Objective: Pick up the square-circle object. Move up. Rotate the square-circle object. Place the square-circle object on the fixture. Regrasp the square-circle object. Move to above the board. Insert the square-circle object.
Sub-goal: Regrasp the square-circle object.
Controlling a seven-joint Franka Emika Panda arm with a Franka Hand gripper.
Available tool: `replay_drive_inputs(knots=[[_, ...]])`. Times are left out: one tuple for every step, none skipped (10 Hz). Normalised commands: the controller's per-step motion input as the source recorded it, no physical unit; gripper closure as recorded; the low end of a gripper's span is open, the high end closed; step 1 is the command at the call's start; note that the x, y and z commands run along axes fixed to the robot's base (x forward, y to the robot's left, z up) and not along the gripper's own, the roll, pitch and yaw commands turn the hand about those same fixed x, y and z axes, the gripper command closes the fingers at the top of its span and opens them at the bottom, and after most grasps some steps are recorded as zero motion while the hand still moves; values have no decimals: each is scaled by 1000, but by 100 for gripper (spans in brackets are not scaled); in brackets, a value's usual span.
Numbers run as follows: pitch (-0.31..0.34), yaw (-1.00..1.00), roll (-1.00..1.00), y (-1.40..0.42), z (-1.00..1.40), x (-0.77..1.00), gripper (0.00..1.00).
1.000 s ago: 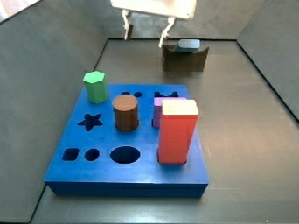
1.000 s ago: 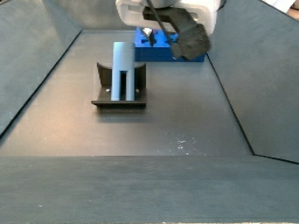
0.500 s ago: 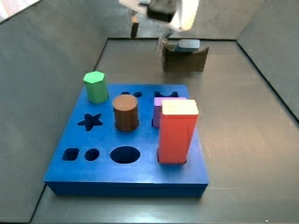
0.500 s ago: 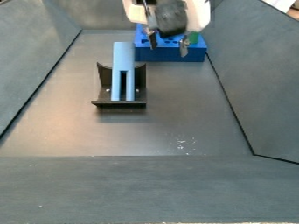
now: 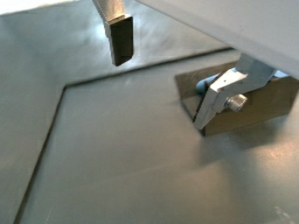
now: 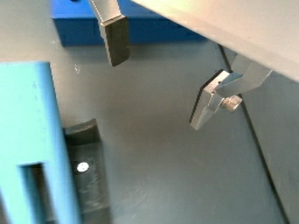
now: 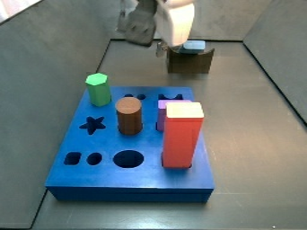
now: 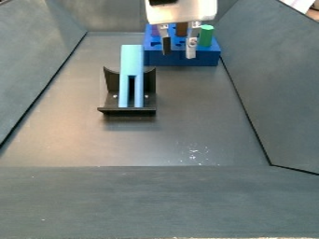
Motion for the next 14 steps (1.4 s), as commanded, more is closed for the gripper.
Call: replay_drive_inputs(knots=[[-156, -969, 1000, -8, -10, -35, 0], [-88, -977, 1000, -10, 1, -39, 0], [-12, -981, 1000, -12, 9, -34, 0], [120, -982, 1000, -15, 2, -26, 0], [249, -980, 1000, -13, -13, -16, 0], [425, -964, 1000, -12, -32, 0, 0], [593, -659, 746, -14, -45, 15, 0], [703, -415, 548, -15, -40, 32, 0], [740, -196, 395, -9, -30, 58, 0], [708, 65, 287, -19, -27, 64, 0], [669, 218, 235, -40, -13, 61, 0], [633, 297, 209, -49, -3, 67, 0], [460, 436, 159, -45, -6, 72, 0], [382, 468, 145, -41, -13, 69, 0]])
